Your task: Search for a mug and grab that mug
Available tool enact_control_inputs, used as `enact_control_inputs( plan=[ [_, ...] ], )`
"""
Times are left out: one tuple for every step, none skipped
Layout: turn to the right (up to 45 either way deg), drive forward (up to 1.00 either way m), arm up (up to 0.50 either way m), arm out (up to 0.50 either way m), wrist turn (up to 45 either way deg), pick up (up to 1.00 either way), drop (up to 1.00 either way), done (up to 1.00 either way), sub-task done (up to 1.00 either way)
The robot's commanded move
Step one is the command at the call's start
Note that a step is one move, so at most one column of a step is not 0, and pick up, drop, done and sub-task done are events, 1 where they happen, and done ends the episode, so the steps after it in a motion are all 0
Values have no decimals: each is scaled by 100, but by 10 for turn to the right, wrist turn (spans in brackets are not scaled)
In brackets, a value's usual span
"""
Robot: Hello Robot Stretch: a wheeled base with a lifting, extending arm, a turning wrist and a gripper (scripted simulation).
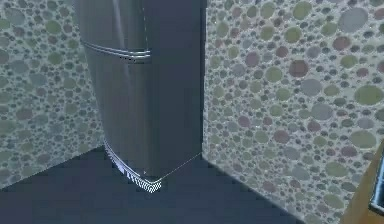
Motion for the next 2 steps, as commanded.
enact_control_inputs(
  plan=[
    [450,0,0,0,0,0,0,0,0],
    [0,15,0,0,0,0,0,0,0]
  ],
)
